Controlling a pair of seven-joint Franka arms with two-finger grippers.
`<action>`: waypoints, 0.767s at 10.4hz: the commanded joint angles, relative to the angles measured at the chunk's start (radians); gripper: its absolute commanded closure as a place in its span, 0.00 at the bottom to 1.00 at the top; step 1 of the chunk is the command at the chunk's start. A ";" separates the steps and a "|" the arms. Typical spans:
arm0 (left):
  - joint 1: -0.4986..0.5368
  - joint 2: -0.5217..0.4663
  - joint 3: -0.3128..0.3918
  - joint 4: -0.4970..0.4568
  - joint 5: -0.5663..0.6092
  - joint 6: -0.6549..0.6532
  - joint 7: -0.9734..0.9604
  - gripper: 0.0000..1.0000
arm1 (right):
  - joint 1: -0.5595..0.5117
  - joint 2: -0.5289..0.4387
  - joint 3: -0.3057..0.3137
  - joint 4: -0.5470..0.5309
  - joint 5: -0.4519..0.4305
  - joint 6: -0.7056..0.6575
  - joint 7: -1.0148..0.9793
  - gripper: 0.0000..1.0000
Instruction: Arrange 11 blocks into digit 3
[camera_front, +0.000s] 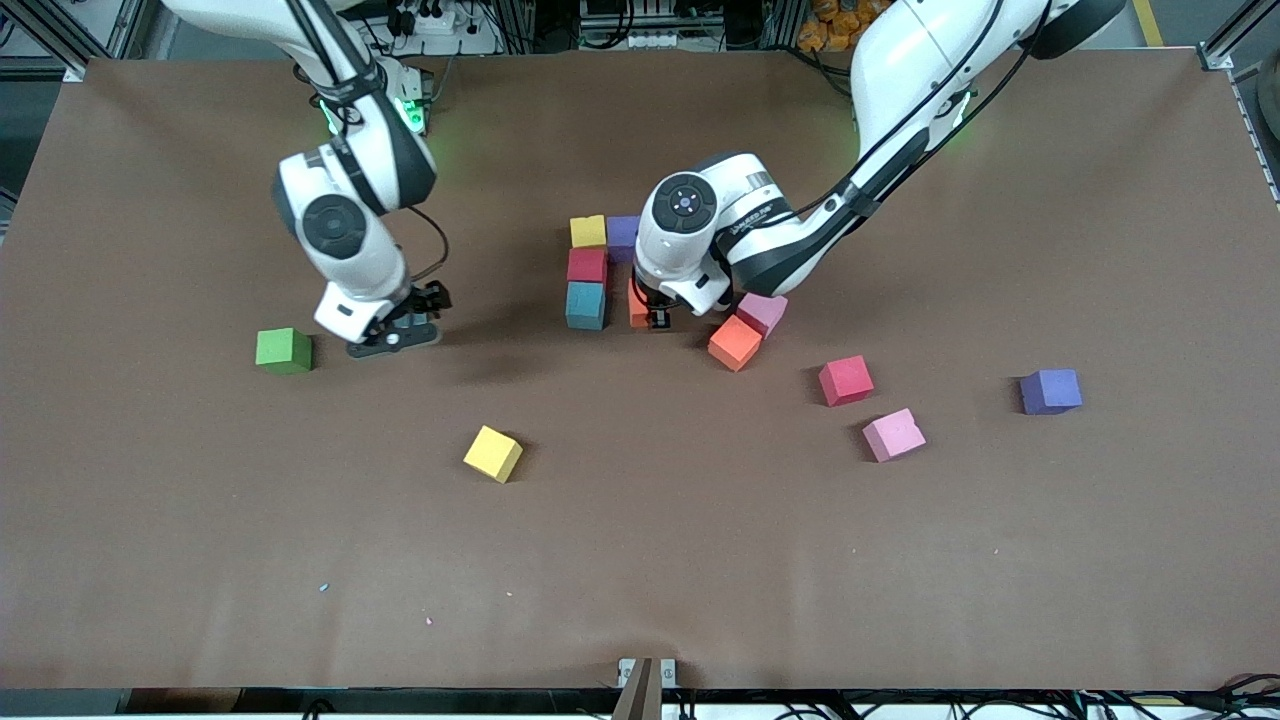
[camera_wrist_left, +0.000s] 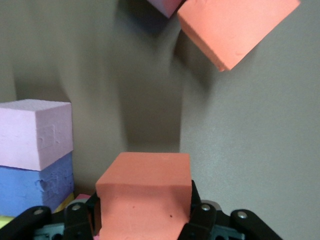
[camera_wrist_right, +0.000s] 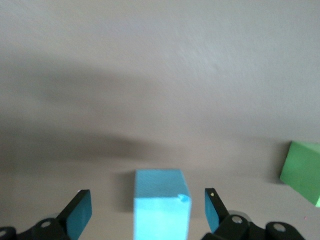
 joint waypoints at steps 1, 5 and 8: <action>-0.047 0.015 0.027 0.007 0.062 0.027 -0.061 1.00 | -0.004 -0.066 -0.027 -0.108 0.091 0.027 -0.060 0.00; -0.172 0.025 0.125 0.014 0.085 0.050 -0.061 1.00 | -0.004 -0.052 -0.030 -0.188 0.131 0.137 -0.133 0.00; -0.173 0.031 0.127 0.017 0.105 0.053 -0.057 1.00 | -0.005 -0.040 -0.030 -0.188 0.134 0.149 -0.139 0.00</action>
